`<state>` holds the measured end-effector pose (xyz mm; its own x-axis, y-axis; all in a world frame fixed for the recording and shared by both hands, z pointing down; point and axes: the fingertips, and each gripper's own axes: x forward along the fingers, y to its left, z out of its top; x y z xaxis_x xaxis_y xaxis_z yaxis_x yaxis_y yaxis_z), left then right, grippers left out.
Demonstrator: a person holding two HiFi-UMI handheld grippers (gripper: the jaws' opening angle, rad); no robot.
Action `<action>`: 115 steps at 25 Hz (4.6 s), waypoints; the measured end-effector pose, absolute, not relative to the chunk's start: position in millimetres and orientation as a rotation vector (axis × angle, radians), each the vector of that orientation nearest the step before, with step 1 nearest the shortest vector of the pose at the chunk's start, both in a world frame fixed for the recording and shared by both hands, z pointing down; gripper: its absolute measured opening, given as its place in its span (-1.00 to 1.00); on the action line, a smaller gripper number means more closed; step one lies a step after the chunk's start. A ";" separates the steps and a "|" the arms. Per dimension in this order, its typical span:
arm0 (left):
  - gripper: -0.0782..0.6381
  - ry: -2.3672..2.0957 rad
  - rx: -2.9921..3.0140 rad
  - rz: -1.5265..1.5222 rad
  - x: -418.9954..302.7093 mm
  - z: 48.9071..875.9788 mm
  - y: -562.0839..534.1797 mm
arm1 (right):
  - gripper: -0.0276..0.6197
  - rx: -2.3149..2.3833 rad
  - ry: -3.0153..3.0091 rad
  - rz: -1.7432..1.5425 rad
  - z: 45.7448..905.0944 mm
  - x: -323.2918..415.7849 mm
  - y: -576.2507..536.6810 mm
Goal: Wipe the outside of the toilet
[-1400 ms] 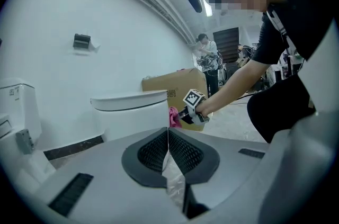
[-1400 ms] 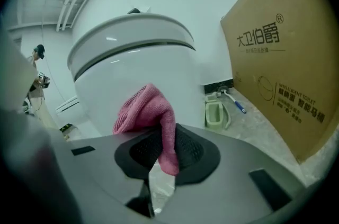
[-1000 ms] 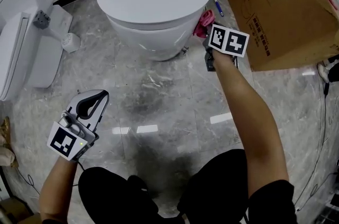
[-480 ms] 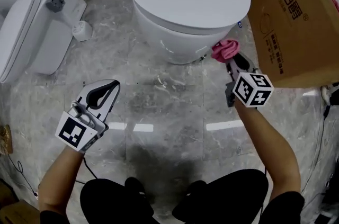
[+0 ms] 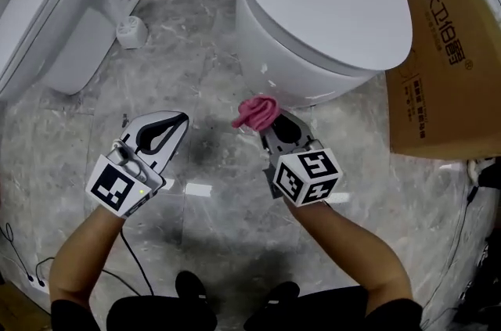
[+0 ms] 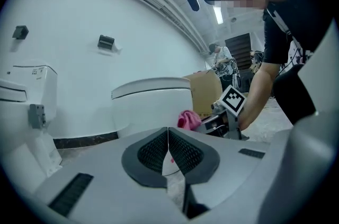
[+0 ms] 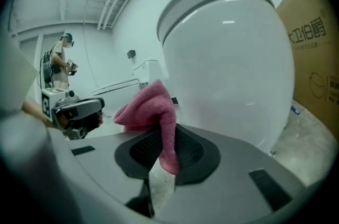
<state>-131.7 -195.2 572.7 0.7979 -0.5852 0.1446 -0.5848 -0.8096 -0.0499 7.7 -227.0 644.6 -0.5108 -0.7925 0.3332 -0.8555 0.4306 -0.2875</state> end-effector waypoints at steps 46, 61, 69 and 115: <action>-0.73 0.739 -3.070 -0.325 -101.2 625.9 -176.4 | -0.68 1.715 -2.283 1.028 717.3 114.9 -244.9; -0.73 0.607 -3.058 -0.350 -79.2 641.6 -170.5 | -0.69 1.991 -2.014 0.686 710.3 273.0 -325.5; -0.73 0.612 -3.062 -0.319 -74.2 642.5 -166.5 | -0.69 2.053 -2.018 0.731 717.5 288.3 -344.0; -0.73 0.769 -3.148 -0.462 -137.7 688.3 -140.5 | -0.69 2.064 -2.182 1.506 815.5 -16.1 -352.4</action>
